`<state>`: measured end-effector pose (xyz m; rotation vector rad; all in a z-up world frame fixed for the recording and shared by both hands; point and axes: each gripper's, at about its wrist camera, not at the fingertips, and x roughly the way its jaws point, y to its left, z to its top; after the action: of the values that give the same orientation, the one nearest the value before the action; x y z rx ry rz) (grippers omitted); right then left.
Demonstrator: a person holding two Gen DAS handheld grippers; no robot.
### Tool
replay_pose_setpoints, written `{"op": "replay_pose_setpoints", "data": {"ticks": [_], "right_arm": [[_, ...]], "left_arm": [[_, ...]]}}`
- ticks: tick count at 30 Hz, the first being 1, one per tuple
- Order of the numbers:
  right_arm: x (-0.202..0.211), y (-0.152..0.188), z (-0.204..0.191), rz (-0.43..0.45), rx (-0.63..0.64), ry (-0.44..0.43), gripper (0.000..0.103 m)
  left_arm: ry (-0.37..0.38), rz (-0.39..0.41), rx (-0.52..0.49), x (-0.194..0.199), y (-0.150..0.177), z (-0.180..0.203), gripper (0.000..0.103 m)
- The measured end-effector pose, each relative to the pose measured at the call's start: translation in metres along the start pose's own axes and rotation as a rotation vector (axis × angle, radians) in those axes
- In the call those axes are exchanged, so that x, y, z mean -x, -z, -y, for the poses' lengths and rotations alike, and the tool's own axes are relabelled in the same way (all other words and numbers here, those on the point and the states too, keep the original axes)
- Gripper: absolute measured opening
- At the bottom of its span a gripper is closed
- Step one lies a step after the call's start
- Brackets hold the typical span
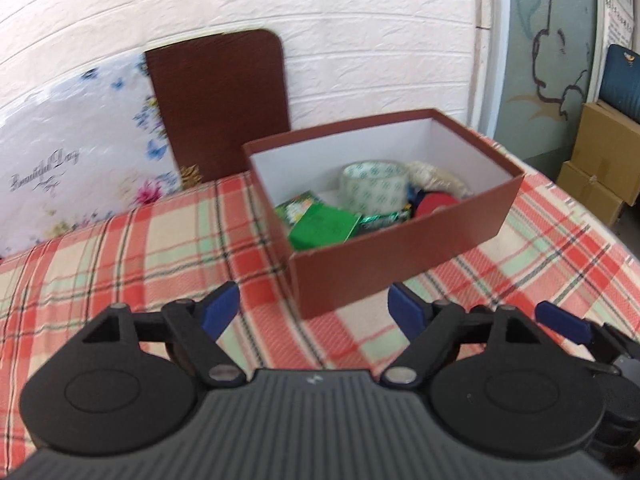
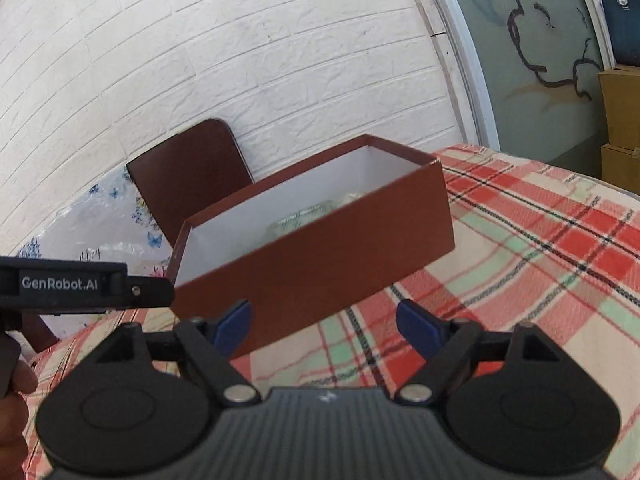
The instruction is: Organize objects
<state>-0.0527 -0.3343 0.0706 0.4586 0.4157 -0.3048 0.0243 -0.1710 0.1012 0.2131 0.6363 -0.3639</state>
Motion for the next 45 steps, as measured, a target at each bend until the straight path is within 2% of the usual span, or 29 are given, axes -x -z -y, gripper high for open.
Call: {"op": "replay_pose_setpoints", "data": {"ticks": [3, 8, 22, 30, 45], "right_arm": [[0.004, 0.005, -0.007, -0.031, 0.009, -0.006, 0.085], [0.017, 0.010, -0.019, -0.040, 0.004, -0.007, 0.087], [0.043, 0.007, -0.029, 0.025, 0.009, 0.021, 0.092], [0.039, 0.008, -0.028, 0.016, 0.006, 0.020, 0.093], [0.033, 0.011, -0.023, 0.002, -0.007, 0.038, 0.094]], "left_arm": [[-0.027, 0.000, 0.020, 0.009, 0.011, -0.010, 0.097], [-0.072, -0.007, 0.047, 0.017, 0.023, -0.022, 0.103], [-0.102, 0.015, 0.038, 0.028, 0.034, -0.029, 0.103], [-0.143, 0.027, 0.011, 0.027, 0.036, -0.026, 0.103], [-0.132, -0.014, 0.026, 0.020, 0.036, -0.027, 0.103]]}}
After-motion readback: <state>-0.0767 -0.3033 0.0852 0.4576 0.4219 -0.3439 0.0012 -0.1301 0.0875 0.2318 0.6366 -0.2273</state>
